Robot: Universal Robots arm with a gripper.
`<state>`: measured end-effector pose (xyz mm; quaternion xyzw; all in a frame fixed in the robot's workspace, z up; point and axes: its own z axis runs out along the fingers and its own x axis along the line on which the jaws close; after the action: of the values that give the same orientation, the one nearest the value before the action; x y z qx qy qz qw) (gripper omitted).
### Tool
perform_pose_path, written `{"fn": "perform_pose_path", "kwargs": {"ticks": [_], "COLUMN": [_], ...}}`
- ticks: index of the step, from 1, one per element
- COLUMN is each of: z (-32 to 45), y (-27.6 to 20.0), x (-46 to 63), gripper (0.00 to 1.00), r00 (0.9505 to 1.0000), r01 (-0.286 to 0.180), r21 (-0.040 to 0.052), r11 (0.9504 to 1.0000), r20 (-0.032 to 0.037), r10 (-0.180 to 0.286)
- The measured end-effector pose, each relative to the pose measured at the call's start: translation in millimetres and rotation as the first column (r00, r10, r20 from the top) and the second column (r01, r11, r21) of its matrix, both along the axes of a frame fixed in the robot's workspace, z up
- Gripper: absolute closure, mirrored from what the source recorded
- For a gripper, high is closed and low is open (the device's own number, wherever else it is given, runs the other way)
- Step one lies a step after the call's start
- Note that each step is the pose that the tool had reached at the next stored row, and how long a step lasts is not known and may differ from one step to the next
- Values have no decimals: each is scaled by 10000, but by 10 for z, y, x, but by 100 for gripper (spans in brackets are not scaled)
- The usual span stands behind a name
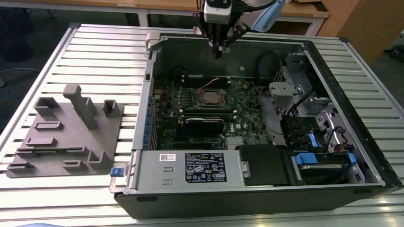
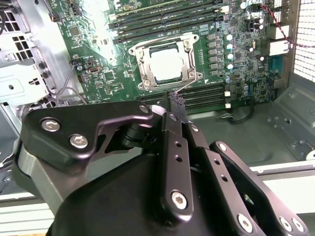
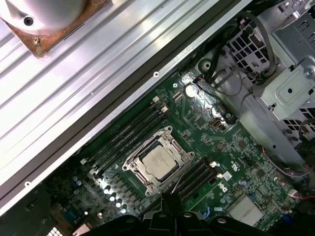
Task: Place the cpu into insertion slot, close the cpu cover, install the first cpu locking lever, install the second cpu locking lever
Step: 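Install the first cpu locking lever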
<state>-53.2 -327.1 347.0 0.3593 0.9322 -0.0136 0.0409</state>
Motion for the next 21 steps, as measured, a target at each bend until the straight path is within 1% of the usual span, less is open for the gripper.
{"fn": "perform_pose_path", "kwargs": {"ticks": [6,16,21], "z": [-17,-20,-30], "y": [0,0,0], "x": [0,0,-6], "gripper": [89,89,89], "r00": [10000,10000,10000], "r01": [-1,0,0], "r21": [1,-1,2], "r11": [10000,10000,10000], "r20": [1,0,19], "r10": [1,0,0]}}
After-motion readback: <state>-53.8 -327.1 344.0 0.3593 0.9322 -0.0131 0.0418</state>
